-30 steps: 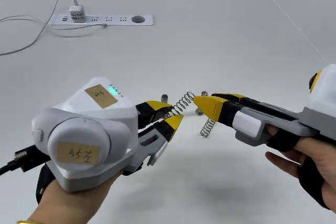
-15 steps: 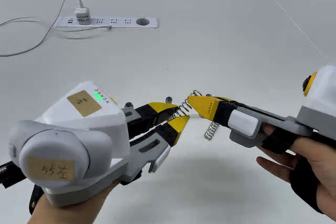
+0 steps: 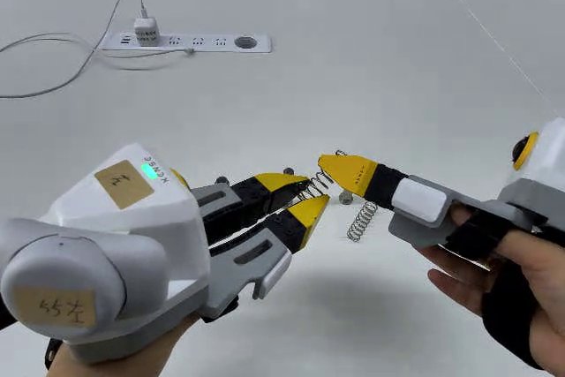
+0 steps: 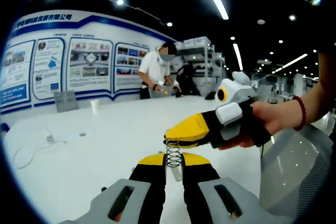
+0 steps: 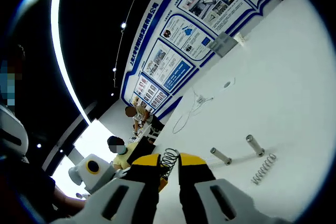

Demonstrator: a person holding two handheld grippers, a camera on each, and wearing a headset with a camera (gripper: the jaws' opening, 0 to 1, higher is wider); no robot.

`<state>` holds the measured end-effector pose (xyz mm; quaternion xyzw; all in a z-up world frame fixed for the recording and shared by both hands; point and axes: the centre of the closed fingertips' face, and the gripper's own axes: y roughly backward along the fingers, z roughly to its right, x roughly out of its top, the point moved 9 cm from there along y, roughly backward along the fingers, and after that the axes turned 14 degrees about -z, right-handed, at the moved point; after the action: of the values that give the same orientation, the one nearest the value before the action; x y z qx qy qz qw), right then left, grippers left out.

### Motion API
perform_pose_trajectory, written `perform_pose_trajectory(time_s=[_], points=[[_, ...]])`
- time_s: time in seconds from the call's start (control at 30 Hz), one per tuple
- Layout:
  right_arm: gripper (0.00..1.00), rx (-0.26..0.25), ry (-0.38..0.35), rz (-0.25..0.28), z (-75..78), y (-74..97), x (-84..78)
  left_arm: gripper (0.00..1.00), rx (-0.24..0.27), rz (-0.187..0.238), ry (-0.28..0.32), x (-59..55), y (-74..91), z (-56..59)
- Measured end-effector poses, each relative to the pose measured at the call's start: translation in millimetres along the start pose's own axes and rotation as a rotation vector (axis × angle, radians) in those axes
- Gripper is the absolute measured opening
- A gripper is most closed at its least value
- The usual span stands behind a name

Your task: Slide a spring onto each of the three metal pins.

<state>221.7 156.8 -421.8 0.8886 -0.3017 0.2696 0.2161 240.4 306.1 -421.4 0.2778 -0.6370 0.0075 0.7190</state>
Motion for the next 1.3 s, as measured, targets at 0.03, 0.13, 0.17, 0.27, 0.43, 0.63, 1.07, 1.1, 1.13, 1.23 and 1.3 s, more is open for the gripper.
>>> perform_pose_trajectory(time_s=[0.03, 0.13, 0.17, 0.27, 0.43, 0.63, 1.07, 1.1, 1.13, 1.23, 1.3], points=[[0.13, 0.004, -0.002, 0.001, -0.4, -0.2, 0.0, 0.11, 0.0, -0.001, 0.002, 0.1, 0.2, 0.0], [0.13, 0.013, 0.009, 0.004, -2.3, -1.1, 0.1, 0.11, 0.0, -0.01, 0.01, 0.2, 0.4, 0.0], [0.12, 0.015, 0.012, 0.006, -3.0, -1.4, 0.3, 0.11, 0.001, -0.016, 0.012, -0.3, 0.1, -0.2], [0.11, 0.013, 0.039, 0.003, -4.7, -2.4, 0.4, 0.11, 0.001, -0.02, 0.025, -0.6, 0.0, -0.7], [0.11, -0.001, 0.076, 0.001, -5.3, -2.5, 1.0, 0.15, 0.007, -0.035, 0.043, -1.6, -0.6, -1.8], [0.11, -0.052, 0.134, 0.009, -3.9, -2.2, 4.0, 0.17, 0.028, -0.071, 0.036, -5.1, 0.1, -4.4], [0.11, -0.14, 0.227, 0.031, 1.6, -8.0, 19.2, 0.29, 0.072, -0.145, 0.07, -18.1, 8.9, -14.1], [0.11, -0.143, 0.231, 0.03, 2.2, -8.6, 20.2, 0.3, 0.076, -0.149, 0.071, -18.7, 9.5, -14.9], [0.11, -0.148, 0.24, 0.03, 2.9, -9.4, 21.5, 0.31, 0.08, -0.151, 0.076, -19.5, 10.5, -15.9], [0.11, -0.168, 0.272, 0.03, 5.6, -12.2, 24.5, 0.35, 0.092, -0.159, 0.081, -20.8, 12.4, -17.9], [0.11, -0.181, 0.29, 0.025, 7.5, -14.3, 26.0, 0.38, 0.109, -0.166, 0.081, -21.7, 13.8, -19.3]])
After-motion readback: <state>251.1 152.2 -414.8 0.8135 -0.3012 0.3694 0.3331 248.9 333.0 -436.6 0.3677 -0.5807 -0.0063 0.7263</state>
